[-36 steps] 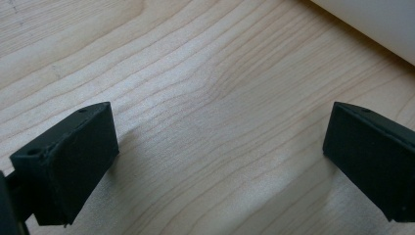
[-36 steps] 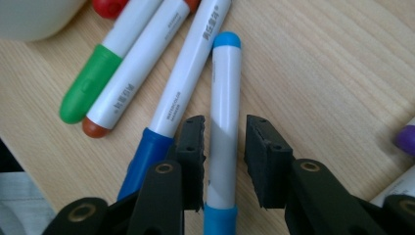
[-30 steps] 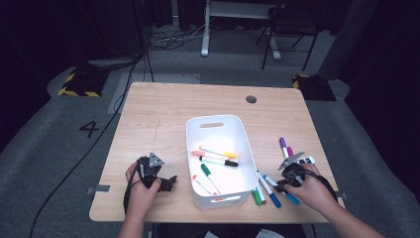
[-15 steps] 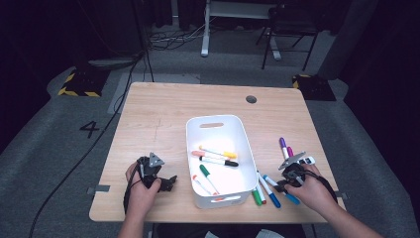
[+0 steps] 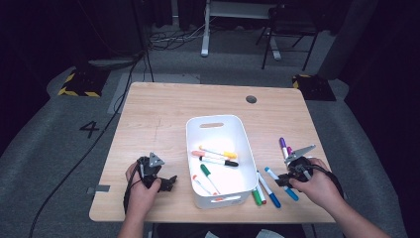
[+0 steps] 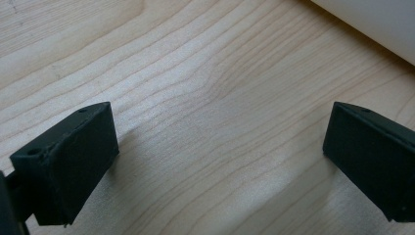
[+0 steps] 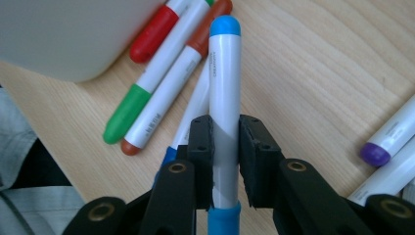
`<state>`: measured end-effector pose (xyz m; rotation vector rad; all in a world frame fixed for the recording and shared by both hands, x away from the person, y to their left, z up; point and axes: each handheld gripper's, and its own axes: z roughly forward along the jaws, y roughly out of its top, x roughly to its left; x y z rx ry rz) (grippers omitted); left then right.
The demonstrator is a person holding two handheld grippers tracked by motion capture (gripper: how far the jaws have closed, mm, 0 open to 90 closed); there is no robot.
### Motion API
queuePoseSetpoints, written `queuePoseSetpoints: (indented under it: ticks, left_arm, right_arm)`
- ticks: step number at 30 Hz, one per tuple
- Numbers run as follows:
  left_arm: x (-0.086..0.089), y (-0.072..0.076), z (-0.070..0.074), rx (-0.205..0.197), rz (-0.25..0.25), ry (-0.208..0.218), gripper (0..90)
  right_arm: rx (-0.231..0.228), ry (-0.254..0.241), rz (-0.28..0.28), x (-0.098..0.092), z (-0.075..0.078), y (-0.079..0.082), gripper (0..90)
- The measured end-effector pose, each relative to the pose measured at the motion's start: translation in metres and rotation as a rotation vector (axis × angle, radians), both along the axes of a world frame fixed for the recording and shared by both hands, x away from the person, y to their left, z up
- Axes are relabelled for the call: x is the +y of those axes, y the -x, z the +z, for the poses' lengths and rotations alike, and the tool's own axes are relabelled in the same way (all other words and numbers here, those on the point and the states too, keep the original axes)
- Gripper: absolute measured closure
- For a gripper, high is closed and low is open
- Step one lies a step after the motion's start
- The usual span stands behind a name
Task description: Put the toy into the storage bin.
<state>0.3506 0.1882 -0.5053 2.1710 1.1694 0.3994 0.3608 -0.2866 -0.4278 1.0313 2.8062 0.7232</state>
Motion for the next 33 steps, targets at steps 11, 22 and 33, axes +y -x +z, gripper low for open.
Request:
queuePoseSetpoints:
  ticks: [11,22,33]
  left_arm:
    - [0.0,0.0,0.0,0.0,0.0,0.0,0.1]
    - [0.0,0.0,0.0,0.0,0.0,0.0,0.1]
    - [0.0,0.0,0.0,0.0,0.0,0.0,0.1]
  right_arm:
    - [-0.04,-0.066,0.025,0.007,0.033,0.002,76.9]
    - [-0.074,-0.121,0.052,0.016,0.063,0.004,76.8]
    - [-0.097,-0.141,0.083,0.033,0.09,0.007,76.9]
